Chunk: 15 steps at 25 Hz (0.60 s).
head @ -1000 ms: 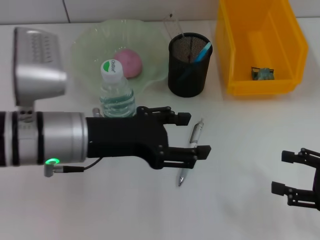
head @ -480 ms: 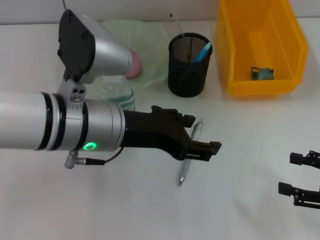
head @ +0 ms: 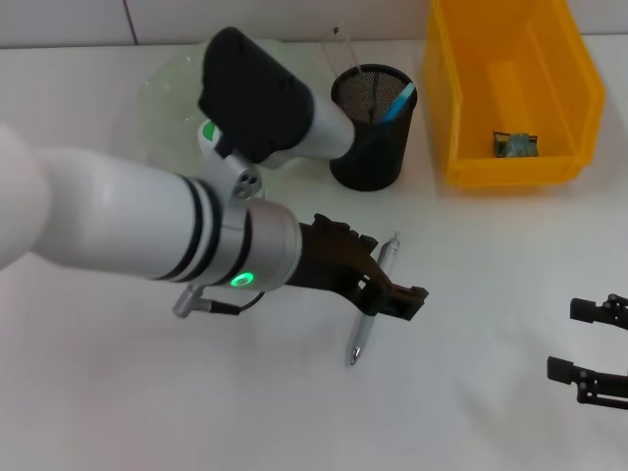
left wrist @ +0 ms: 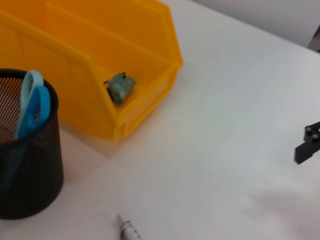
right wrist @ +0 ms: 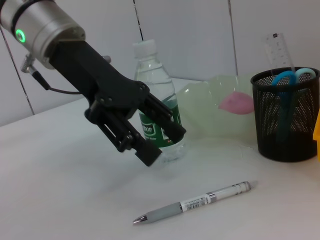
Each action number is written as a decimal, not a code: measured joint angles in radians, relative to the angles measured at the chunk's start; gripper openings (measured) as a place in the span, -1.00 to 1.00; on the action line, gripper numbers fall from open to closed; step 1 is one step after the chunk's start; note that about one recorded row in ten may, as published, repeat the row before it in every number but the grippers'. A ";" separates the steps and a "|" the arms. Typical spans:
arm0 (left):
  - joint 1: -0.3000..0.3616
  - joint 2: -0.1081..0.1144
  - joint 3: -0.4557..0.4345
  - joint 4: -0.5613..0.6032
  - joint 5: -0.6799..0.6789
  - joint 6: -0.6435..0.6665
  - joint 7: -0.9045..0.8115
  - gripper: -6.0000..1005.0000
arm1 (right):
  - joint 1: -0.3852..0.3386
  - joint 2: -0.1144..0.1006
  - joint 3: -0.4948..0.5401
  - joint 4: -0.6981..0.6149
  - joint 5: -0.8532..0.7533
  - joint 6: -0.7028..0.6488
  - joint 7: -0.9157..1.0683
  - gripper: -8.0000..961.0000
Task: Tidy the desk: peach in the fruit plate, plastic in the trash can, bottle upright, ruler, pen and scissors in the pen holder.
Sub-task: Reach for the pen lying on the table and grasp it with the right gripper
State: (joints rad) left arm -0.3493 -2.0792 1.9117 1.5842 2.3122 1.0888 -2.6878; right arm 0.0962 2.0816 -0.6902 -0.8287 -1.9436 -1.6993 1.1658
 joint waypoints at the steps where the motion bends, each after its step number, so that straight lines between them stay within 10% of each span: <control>1: 0.000 0.000 0.000 0.000 0.000 0.000 0.000 0.56 | 0.000 0.000 0.000 -0.001 0.000 0.001 0.000 0.73; 15: -0.233 -0.001 0.064 -0.220 0.136 -0.013 -0.188 0.52 | 0.006 0.002 0.000 -0.001 0.000 0.014 -0.002 0.73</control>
State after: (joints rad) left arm -0.5819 -2.0799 1.9754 1.3646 2.4482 1.0754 -2.8758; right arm 0.1017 2.0831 -0.6902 -0.8299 -1.9436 -1.6851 1.1642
